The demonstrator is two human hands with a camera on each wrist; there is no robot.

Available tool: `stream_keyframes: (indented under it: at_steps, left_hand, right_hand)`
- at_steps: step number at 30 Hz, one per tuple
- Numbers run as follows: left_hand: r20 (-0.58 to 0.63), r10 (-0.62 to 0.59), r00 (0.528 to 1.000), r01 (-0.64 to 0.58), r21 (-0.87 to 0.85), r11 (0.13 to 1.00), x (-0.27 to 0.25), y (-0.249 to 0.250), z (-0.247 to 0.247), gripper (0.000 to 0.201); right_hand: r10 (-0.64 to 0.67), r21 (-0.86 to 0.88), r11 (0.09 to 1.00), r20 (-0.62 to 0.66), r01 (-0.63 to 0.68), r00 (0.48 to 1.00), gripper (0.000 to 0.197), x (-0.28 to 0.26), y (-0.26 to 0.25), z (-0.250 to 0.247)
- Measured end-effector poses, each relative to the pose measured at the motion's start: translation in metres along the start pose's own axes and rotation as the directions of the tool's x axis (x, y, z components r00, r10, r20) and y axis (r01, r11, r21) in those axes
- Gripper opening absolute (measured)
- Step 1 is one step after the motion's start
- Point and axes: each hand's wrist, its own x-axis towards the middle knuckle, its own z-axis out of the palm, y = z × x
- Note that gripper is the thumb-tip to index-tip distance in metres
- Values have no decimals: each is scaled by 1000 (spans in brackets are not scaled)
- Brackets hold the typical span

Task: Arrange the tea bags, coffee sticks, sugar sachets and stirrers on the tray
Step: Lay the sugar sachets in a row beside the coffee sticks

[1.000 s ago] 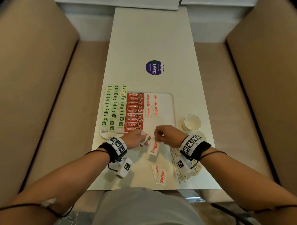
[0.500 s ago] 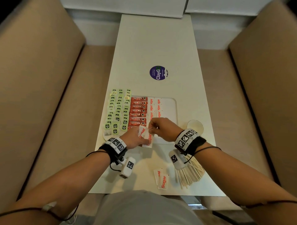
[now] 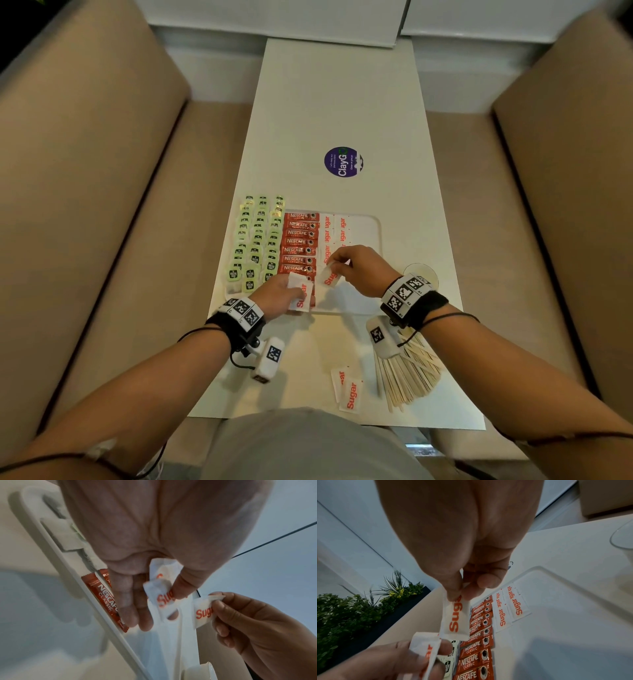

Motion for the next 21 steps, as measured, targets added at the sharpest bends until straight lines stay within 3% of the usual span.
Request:
stream_keyframes:
  at_steps: [5, 9, 21]
  left_hand:
    - [7, -25, 1000, 26, -71, 997, 0, 3, 1, 19]
    - [22, 62, 998, -64, 86, 994, 2, 0, 5, 15]
    - [-8, 99, 995, -99, 40, 994, 8, 3, 7, 14]
  right_hand:
    - [-19, -20, 1000, 69, 20, 997, 16, 1, -1, 6]
    - [-26, 68, 998, 94, 20, 995, 5, 2, -2, 12]
    - [1, 187, 982, 61, -12, 998, 23, 6, -2, 11]
